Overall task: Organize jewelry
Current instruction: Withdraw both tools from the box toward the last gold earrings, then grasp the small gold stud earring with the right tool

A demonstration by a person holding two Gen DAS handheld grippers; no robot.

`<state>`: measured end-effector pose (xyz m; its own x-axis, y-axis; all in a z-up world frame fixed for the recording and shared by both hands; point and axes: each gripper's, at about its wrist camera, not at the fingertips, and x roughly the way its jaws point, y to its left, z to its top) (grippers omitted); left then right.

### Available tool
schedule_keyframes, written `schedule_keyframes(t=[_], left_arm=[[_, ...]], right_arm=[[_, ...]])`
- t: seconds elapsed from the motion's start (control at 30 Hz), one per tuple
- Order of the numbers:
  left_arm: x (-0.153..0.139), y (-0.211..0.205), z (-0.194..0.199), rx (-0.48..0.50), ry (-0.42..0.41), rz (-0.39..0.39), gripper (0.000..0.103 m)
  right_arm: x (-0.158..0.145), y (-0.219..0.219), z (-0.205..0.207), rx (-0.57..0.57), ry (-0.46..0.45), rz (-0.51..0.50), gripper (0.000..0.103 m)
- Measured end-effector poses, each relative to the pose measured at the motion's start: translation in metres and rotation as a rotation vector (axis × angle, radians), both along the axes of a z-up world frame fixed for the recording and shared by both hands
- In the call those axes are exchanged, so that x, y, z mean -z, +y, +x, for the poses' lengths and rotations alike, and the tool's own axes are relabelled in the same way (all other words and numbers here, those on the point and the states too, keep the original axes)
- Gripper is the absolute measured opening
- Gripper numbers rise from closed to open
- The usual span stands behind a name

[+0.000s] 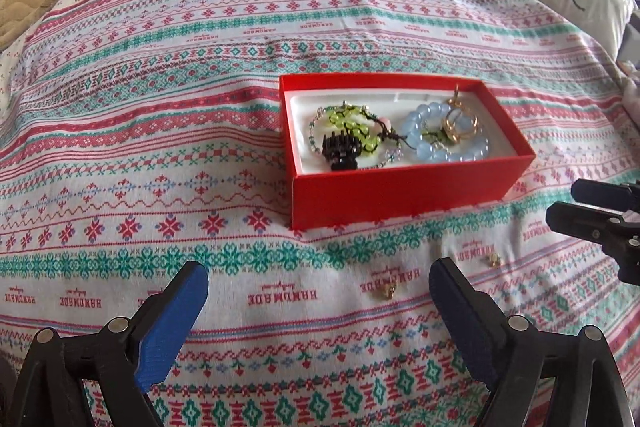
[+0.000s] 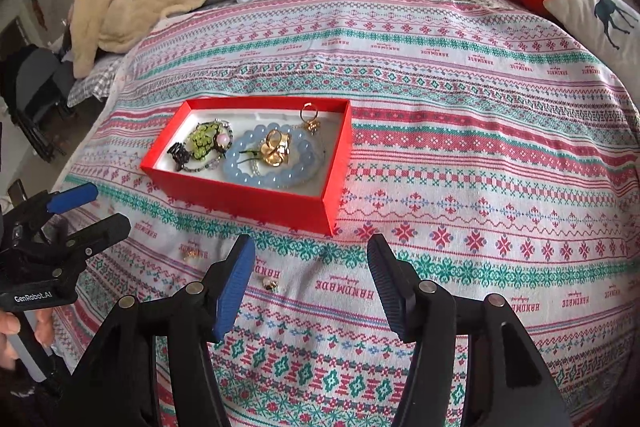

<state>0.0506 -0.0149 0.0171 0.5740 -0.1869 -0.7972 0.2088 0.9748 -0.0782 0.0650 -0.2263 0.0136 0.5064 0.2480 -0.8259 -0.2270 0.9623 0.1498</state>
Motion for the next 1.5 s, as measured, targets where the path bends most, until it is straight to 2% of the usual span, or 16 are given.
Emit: schedule_keyframes(t=[0.3,0.57,0.7,0.93,1.1,1.17,1.23,1.5], left_arm=[[0.022,0.002,-0.016,0.054,0.033,0.053,0.093],[0.045,-0.001,-0.029,0.109,0.06,0.105,0.093],[0.054,0.002,-0.036,0.123,0.054,0.123,0.093],[0.055,0.007,-0.042,0.136,0.025,0.098,0.093],[0.055,0.007,-0.042,0.153,0.02,0.098,0.093],[0.055,0.008,-0.041,0.157,0.021,0.094,0.093],[0.055,0.009,-0.041,0.157,0.022,0.091,0.093],[0.052,0.01,-0.039,0.159,0.027,0.07,0.093]], right_arm=[[0.02,-0.008,-0.027,-0.028,0.028,-0.035,0.061],[0.049,-0.004,-0.039,-0.074,0.072,-0.085,0.061],[0.052,0.003,-0.042,-0.1,0.028,-0.124,0.061],[0.054,0.02,-0.032,-0.126,-0.003,-0.139,0.06],[0.055,0.037,-0.022,-0.168,-0.018,-0.156,0.049],[0.056,0.044,-0.018,-0.177,-0.016,-0.154,0.044],[0.057,0.05,-0.014,-0.187,-0.008,-0.147,0.032],[0.059,0.064,-0.006,-0.213,0.001,-0.147,0.011]])
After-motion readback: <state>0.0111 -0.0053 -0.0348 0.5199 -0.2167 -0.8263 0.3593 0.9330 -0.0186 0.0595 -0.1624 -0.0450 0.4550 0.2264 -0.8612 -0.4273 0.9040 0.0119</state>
